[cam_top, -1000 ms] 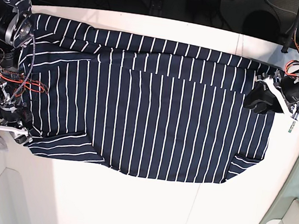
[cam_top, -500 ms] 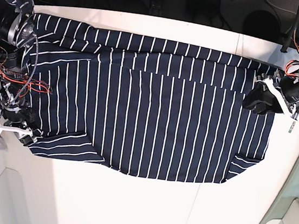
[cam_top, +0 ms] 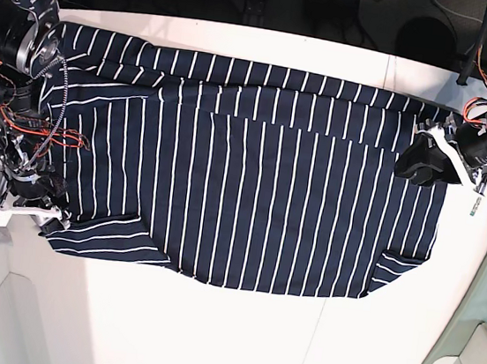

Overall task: Layout the t-shirt on the table in an organized manner, then fold the t-shirt properly
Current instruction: 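Release the shirt and move both grippers to the shirt's side edges, then lower both grippers onto the shirt's hem-end corners and grasp them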

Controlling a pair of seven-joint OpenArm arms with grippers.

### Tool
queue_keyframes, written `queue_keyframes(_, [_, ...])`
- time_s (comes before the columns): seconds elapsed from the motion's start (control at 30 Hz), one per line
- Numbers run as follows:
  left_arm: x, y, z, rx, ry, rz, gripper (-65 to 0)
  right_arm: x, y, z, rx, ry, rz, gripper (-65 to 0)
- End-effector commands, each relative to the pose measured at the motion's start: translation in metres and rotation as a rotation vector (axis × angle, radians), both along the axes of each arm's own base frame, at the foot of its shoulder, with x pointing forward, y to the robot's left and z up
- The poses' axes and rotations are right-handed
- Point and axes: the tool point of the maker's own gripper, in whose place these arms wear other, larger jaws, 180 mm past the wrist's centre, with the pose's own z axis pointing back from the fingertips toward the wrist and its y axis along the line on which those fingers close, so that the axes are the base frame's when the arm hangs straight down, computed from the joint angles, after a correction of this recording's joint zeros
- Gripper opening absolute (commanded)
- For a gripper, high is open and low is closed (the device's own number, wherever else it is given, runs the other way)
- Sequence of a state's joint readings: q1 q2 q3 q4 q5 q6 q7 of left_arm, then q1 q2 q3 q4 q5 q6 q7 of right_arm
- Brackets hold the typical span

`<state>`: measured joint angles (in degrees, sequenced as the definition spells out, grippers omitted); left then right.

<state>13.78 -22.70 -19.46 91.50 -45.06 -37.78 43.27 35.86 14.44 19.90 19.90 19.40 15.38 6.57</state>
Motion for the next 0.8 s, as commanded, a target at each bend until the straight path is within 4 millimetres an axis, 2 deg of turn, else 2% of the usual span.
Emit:
queue_keyframes(0.0, [0.008,0.002,0.015,-0.006,-0.053,-0.004,-34.7,0.015,-0.006,0.022,-0.012,-0.061,0.001,-37.4])
queue_keyframes(0.17, [0.008,0.002,0.015,-0.006,-0.054,-0.003,-34.7,0.009,0.012,0.012,-0.047,-0.036,0.118,-37.4])
queue_keyframes(0.37, [0.009,0.002,0.015,-0.006,-0.055,-0.003,-34.7,0.001,0.02,0.001,-0.084,0.0,0.164,-37.4])
queue_keyframes(0.53, [0.009,0.002,0.015,-0.005,-0.054,-0.003,-34.7,0.003,0.017,0.005,-0.091,-0.024,0.154,-37.4])
queue_keyframes(0.77, [0.008,0.004,0.012,0.013,-0.047,-0.006,-34.7,0.017,0.008,0.028,-0.118,-0.123,0.114,-37.4])
